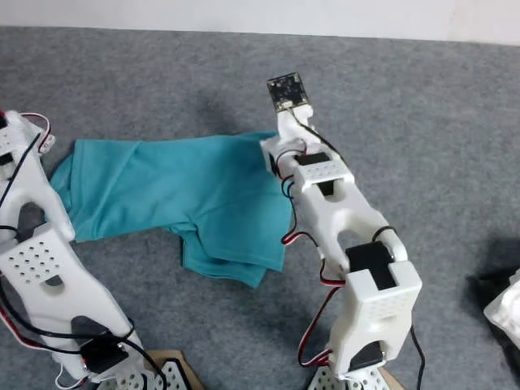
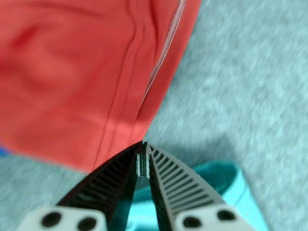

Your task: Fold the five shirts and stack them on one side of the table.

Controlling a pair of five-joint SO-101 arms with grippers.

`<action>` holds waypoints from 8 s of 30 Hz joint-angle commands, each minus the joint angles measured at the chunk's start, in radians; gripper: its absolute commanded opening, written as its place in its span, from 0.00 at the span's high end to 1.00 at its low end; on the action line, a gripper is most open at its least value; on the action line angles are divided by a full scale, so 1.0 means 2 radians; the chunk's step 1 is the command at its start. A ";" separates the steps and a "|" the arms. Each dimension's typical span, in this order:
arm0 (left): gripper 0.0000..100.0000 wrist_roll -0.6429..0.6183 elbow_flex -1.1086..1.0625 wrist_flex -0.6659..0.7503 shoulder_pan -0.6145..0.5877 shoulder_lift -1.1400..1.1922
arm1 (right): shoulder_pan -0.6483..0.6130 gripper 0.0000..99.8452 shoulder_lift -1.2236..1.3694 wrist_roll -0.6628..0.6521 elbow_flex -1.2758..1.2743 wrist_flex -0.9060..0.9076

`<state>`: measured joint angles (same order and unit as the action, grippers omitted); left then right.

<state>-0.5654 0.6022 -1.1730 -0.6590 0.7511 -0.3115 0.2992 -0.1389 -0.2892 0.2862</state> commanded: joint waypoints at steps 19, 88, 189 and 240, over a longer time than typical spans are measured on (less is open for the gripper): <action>0.99 0.191 0.049 -0.193 -0.003 -0.076 | 0.004 0.78 -0.045 -0.007 -0.016 0.020; 0.99 -0.058 0.083 0.210 0.073 0.056 | 0.006 0.83 -0.043 -0.008 -0.016 0.021; 1.00 -0.012 -0.090 0.019 0.062 -0.081 | -0.258 0.74 0.188 -0.036 0.345 0.158; 0.99 0.099 -0.397 0.220 0.043 -0.162 | -0.256 0.99 0.116 -0.033 0.326 0.227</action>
<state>-0.3675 -0.3475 -0.7480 -0.5854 0.3076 -0.8316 0.6045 -0.2171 0.3552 0.7419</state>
